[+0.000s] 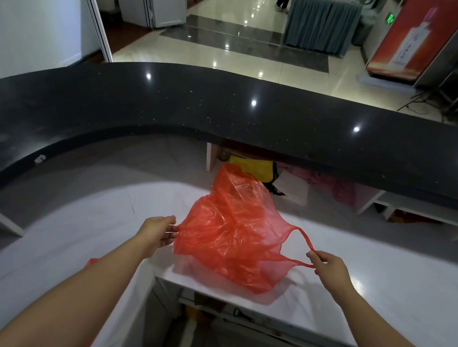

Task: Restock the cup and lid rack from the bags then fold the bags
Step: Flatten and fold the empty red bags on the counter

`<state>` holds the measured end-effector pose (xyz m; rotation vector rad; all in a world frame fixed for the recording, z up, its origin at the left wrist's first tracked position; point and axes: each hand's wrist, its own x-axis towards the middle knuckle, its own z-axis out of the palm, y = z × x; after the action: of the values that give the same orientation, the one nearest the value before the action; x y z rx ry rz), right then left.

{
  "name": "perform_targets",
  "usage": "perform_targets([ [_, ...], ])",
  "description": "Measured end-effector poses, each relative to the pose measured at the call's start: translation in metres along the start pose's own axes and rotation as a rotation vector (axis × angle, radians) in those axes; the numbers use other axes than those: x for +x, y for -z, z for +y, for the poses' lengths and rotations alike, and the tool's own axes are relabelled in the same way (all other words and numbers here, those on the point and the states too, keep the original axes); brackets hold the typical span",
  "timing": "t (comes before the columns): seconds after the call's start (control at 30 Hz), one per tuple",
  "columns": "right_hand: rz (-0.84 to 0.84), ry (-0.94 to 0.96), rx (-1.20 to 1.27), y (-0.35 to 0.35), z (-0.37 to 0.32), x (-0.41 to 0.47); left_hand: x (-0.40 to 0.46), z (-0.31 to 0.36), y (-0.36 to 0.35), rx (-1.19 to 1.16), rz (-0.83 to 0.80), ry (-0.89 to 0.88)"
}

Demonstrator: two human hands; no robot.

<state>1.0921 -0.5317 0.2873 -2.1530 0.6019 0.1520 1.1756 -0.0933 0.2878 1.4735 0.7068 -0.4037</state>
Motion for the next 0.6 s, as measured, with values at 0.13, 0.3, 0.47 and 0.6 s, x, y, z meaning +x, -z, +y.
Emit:
perform_targets([
  [0.13,0.031,0.014,0.014,0.002,-0.001,0.002,0.004,0.005,0.0,0.071,-0.023,-0.011],
  [0.3,0.091,0.029,0.081,0.007,-0.004,0.008,0.008,0.016,-0.001,0.109,0.054,-0.073],
  [0.47,0.226,-0.053,0.4,0.024,-0.016,0.025,0.014,0.053,0.014,0.086,0.213,-0.306],
  [0.6,0.357,-0.098,0.548,0.043,-0.019,0.042,0.011,0.081,0.04,0.07,0.259,-0.464],
])
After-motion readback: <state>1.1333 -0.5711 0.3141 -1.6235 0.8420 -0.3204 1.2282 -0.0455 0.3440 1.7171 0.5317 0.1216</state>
